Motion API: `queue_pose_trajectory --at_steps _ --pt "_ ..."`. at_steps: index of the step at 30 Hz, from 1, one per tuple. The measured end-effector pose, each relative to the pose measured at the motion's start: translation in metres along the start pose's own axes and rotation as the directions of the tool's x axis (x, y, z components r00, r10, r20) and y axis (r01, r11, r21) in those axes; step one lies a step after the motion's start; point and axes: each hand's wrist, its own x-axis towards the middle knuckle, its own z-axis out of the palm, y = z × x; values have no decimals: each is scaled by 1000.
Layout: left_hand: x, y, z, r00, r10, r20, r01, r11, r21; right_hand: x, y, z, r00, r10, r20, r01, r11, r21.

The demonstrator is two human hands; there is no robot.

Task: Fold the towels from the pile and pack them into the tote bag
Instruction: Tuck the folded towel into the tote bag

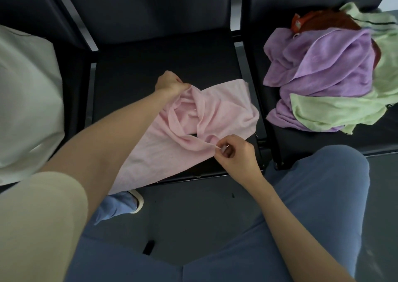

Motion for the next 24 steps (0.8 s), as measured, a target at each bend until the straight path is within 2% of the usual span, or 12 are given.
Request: queue_pose_trajectory --at_steps 4,6,10,15,20,24 --pt "0 0 -8 997 46 65 -51 996 80 3 -2 0 1000 4 -1 -4 1000 10" --pt "-3 0 -11 996 84 30 -86 991 99 2 -4 -1 1000 15 -9 -15 1000 4" --pt "-12 -2 -30 978 131 -163 -129 991 21 -1 -11 -15 999 33 -43 -33 999 7" --pt "-35 -11 -92 908 175 -380 -188 982 4 11 -25 -45 986 74 -148 -77 997 -17" --pt "-69 -21 -165 831 160 -532 -176 984 21 29 -57 -75 953 -78 -292 42 991 -126" --pt "-104 -23 -202 776 203 -597 -219 975 47 43 -94 -85 912 -212 -350 143 967 -212"
